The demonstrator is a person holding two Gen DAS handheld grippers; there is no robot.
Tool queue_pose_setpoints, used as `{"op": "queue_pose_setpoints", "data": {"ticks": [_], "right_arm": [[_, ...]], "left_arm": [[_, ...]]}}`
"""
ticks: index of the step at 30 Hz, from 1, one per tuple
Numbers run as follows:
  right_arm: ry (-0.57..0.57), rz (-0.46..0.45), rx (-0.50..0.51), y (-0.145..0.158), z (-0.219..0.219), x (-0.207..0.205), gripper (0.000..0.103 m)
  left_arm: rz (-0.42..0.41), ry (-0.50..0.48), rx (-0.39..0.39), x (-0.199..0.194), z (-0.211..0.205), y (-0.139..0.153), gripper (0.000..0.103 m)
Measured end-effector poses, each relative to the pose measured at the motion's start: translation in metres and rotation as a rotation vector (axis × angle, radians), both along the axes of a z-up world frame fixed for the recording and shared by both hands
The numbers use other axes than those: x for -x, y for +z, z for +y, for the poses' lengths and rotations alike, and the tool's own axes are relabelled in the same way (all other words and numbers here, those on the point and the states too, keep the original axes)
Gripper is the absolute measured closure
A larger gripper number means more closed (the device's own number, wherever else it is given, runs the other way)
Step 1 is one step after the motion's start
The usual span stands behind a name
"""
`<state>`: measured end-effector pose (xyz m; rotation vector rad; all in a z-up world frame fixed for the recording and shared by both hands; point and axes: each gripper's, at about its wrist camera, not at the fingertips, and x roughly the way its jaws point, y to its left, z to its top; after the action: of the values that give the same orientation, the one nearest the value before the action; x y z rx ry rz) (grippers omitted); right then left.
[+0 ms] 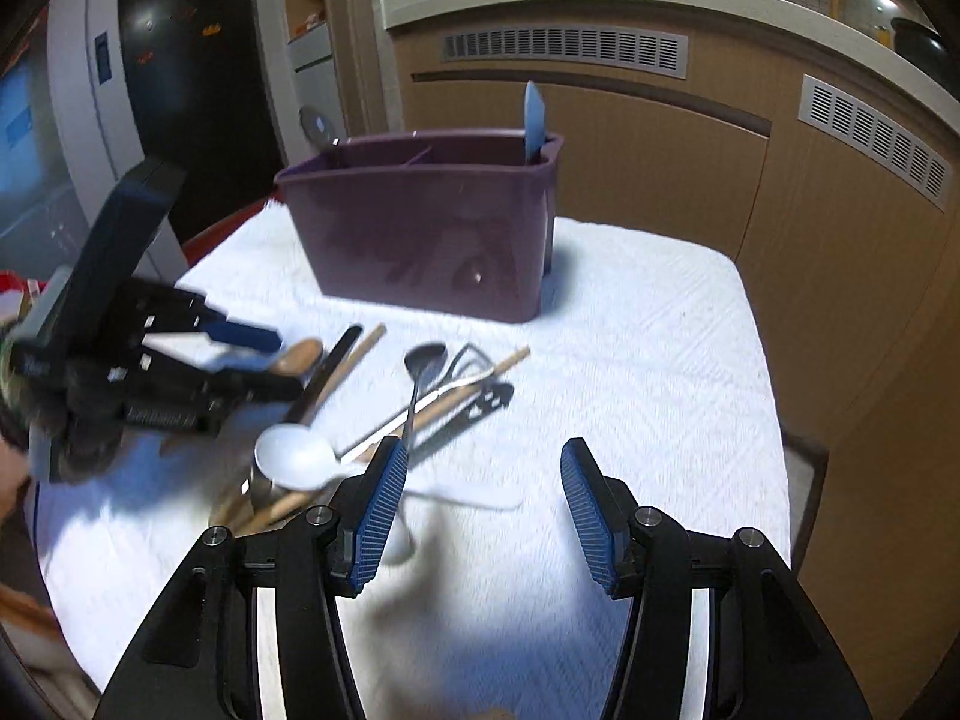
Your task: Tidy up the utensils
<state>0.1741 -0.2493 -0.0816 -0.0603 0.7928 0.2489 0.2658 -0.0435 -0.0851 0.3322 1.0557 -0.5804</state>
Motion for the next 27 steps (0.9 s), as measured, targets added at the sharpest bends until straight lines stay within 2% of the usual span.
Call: {"op": "queue_pose_setpoints", "data": {"ticks": [5,6,7,12,19,23,25,27], "right_arm": [[0.021,0.011,-0.001,-0.006,0.005,0.001,0.048],[0.025,0.012,0.001,-0.007,0.006,0.001,0.048],[0.029,0.014,0.003,-0.008,0.009,0.002,0.048],[0.053,0.018,0.017,-0.004,0.025,0.001,0.048],[0.106,0.028,0.005,0.007,0.056,-0.016,0.048],[0.139,0.058,0.032,0.002,0.086,-0.043,0.049],[0.142,0.072,0.05,-0.002,0.098,-0.056,0.054],[0.143,0.086,0.092,-0.009,0.113,-0.073,0.069]], "left_arm": [[-0.001,0.002,0.003,-0.004,-0.007,-0.001,0.066],[-0.007,0.005,0.003,-0.003,-0.007,-0.001,0.069],[-0.011,0.012,0.007,-0.003,-0.007,-0.001,0.076],[-0.032,0.114,0.076,0.002,0.003,0.004,0.076],[-0.207,0.363,0.257,0.038,0.065,0.05,0.076],[-0.292,0.41,0.274,0.053,0.085,0.065,0.076],[-0.309,0.419,0.292,0.058,0.094,0.071,0.076],[-0.315,0.426,0.311,0.06,0.103,0.075,0.076]]}}
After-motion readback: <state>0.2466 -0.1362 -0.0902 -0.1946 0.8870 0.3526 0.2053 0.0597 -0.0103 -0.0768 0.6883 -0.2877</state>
